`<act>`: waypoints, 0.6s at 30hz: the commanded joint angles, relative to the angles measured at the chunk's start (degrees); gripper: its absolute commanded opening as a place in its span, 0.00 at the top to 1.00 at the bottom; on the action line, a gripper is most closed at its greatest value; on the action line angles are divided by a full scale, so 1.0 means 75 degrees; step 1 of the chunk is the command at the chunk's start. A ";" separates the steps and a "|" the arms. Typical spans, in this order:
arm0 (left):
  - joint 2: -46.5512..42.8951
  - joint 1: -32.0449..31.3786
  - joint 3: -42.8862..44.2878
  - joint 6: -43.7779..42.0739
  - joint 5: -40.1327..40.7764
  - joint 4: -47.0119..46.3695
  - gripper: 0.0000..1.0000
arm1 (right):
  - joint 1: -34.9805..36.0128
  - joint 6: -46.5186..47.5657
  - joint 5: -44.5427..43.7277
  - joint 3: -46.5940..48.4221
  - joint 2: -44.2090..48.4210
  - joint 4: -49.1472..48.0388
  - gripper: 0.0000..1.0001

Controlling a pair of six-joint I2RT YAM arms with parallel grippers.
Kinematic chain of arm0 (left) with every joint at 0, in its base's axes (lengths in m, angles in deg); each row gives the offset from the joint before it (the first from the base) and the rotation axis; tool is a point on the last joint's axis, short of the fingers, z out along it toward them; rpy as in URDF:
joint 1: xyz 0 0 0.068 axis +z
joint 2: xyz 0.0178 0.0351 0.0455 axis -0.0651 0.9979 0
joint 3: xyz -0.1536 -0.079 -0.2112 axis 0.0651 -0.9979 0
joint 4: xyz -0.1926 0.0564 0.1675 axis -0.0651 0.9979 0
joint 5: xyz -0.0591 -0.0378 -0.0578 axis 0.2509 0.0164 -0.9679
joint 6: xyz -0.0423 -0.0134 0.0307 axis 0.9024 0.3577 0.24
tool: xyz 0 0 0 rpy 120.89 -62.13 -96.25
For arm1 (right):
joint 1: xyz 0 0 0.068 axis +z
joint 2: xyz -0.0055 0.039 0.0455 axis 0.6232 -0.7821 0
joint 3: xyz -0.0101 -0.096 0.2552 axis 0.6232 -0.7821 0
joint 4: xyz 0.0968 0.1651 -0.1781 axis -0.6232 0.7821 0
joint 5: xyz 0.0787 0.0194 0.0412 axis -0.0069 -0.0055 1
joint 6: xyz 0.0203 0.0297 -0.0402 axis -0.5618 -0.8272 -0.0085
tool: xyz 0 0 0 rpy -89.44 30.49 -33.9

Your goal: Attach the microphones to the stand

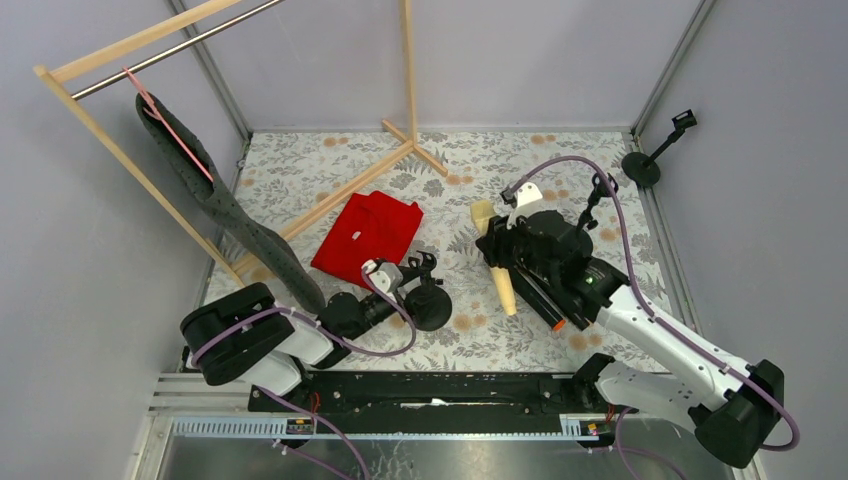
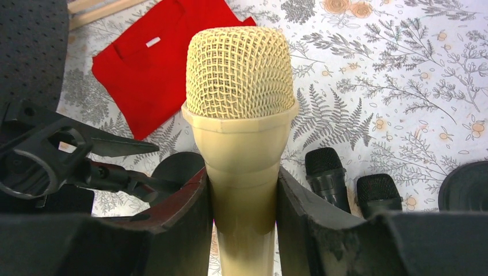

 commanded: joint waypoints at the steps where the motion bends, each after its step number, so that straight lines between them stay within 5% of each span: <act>1: -0.0208 -0.0030 -0.0103 0.0176 0.0030 -0.1264 0.25 | 0.0062 -0.0224 0.0114 -0.0111 0.0425 -0.0701 1.00; 10: -0.0650 -0.0024 0.0084 0.0019 0.0498 -0.1243 0.31 | 0.0057 -0.0797 -0.0370 -0.0521 0.1491 -0.1932 1.00; 18: -0.0527 -0.0025 0.0305 0.0132 0.0512 -0.1252 0.43 | 0.0056 -0.0638 0.0416 -0.0717 0.1934 -0.2576 1.00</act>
